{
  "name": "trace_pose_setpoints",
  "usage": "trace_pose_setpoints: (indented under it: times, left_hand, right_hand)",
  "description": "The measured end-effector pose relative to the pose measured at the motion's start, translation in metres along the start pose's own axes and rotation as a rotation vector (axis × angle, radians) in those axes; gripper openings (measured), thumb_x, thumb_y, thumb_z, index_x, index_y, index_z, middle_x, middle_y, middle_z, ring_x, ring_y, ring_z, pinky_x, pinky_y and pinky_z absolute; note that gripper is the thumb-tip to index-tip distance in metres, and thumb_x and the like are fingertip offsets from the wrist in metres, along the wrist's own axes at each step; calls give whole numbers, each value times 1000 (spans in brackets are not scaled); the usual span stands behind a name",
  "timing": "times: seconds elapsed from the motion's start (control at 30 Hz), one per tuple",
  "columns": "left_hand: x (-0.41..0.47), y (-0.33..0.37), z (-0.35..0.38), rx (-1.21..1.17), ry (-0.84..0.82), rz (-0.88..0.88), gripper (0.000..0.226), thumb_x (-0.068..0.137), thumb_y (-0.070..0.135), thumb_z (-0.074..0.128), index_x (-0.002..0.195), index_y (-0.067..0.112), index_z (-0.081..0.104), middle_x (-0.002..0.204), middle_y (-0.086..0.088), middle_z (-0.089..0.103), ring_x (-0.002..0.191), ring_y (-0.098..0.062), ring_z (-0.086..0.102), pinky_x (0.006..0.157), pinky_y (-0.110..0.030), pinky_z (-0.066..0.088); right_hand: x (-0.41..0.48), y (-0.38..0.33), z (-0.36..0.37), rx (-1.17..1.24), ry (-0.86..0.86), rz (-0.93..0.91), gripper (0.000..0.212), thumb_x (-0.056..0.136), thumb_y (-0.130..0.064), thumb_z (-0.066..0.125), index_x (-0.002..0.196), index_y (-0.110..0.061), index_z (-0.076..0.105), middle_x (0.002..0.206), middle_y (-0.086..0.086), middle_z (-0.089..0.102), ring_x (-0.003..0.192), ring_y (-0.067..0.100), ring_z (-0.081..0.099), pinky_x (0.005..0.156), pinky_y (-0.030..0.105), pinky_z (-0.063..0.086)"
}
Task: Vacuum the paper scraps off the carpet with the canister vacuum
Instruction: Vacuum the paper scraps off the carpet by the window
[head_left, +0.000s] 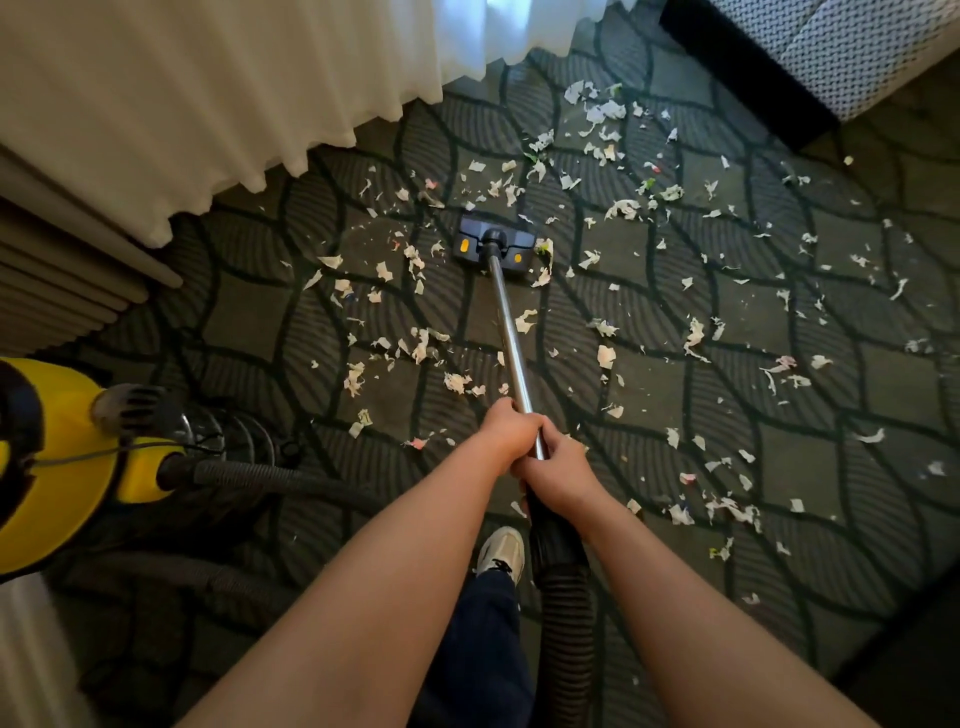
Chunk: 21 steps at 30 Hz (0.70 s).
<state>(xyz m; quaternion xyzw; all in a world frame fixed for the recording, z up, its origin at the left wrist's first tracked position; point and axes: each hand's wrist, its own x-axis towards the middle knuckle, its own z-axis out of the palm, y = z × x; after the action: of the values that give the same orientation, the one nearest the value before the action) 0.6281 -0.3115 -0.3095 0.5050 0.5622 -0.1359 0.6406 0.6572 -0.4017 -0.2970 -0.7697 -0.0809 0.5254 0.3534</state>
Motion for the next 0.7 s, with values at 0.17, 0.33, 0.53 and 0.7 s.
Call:
trace_pose_setpoints:
  times: [0.17, 0.33, 0.53, 0.7]
  left_hand:
    - [-25, -22, -15, 65, 19, -32, 41, 95, 12, 50, 135, 5, 43, 128, -14, 55, 105, -25, 57, 76, -28, 46]
    - [-44, -41, -27, 87, 5, -61, 39, 95, 16, 52, 132, 5, 46, 125, -16, 57, 111, -29, 59, 92, -35, 50]
    - [-73, -60, -21, 30, -31, -111, 44, 92, 13, 57, 133, 4, 43, 114, -16, 59, 104, -30, 63, 91, -39, 54]
    - [-94, -71, -3, 17, -12, -124, 39, 91, 13, 58, 128, 2, 49, 115, -17, 62, 102, -28, 64, 91, -39, 55]
  right_hand:
    - [-32, 1, 23, -23, -26, 14, 47, 81, 2, 61, 118, -26, 53, 70, 5, 61, 52, 15, 58, 48, 26, 49]
    - [-56, 6, 38, -25, -40, 39, 43, 80, 2, 60, 114, -24, 54, 67, 5, 59, 50, 17, 57, 49, 30, 48]
    - [-89, 19, 37, -55, -72, 68, 39, 83, -1, 63, 115, -22, 55, 67, 5, 59, 49, 14, 56, 48, 28, 48]
    - [-113, 28, 21, -121, -117, 68, 37, 85, 1, 61, 116, -17, 55, 71, 6, 59, 51, 13, 56, 44, 24, 47]
